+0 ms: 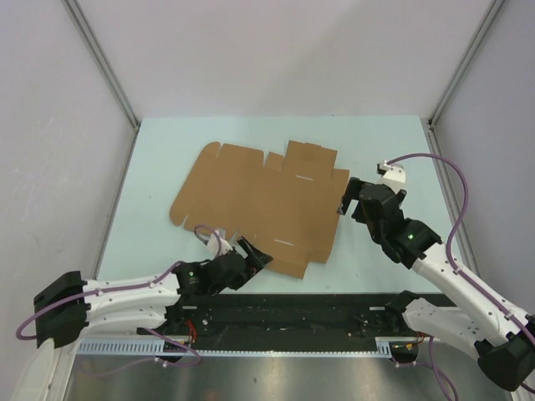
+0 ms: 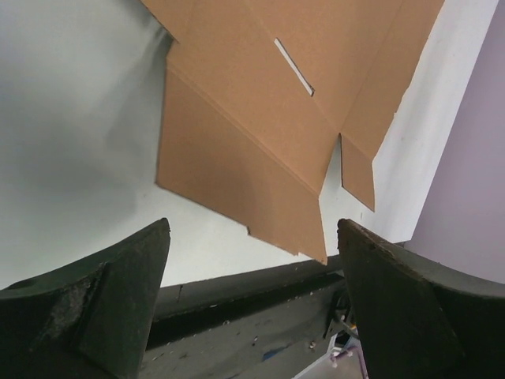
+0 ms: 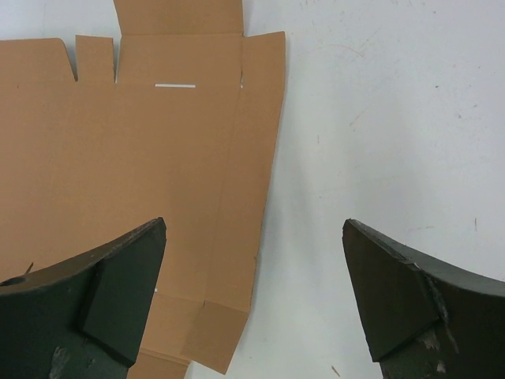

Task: Fold the paper box

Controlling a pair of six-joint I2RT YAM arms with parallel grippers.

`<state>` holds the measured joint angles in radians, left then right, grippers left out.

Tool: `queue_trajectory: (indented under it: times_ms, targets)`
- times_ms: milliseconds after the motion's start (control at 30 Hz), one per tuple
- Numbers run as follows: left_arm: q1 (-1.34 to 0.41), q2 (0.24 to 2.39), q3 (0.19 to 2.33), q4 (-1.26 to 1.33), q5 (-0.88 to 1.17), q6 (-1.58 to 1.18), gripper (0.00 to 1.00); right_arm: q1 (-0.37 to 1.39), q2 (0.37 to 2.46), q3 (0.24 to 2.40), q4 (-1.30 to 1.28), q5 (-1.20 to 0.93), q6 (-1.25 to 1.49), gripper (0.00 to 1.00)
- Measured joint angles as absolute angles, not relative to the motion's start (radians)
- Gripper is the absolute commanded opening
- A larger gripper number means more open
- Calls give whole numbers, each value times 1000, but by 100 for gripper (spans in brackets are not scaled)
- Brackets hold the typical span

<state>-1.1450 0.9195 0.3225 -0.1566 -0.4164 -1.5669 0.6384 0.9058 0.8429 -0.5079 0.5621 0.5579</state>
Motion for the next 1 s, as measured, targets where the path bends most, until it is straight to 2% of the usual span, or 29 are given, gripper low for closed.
queue_trajectory:
  times_ms: [67, 300, 467, 500, 567, 600, 767, 867, 1000]
  targets:
    - [-1147, 974, 323, -96, -417, -1579, 87, 638, 905, 840, -509, 562, 558, 100]
    - [-1148, 1092, 329, 36, -442, -1599, 56, 638, 892, 839, -514, 562, 558, 100]
    - [-1145, 1176, 334, 82, -439, -1599, 51, 638, 879, 839, -516, 563, 557, 100]
    - [-1139, 1192, 334, 96, -435, -1597, 45, 638, 878, 839, -516, 563, 557, 100]
    - [-1123, 1222, 335, 118, -423, -1594, 40, 638, 878, 839, -517, 563, 557, 100]
    - [-1111, 1234, 335, 127, -414, -1588, 32, 638, 877, 839, -518, 563, 557, 100]
    - [-1014, 1251, 353, 162, -355, -1487, 21, 638, 851, 838, -521, 561, 556, 100]
    - [-978, 1252, 429, 110, -330, -1367, 0, 638, 803, 838, -531, 559, 549, 100]
    - [-952, 1254, 606, 4, -319, -1135, 0, 638, 717, 838, -545, 559, 546, 100]
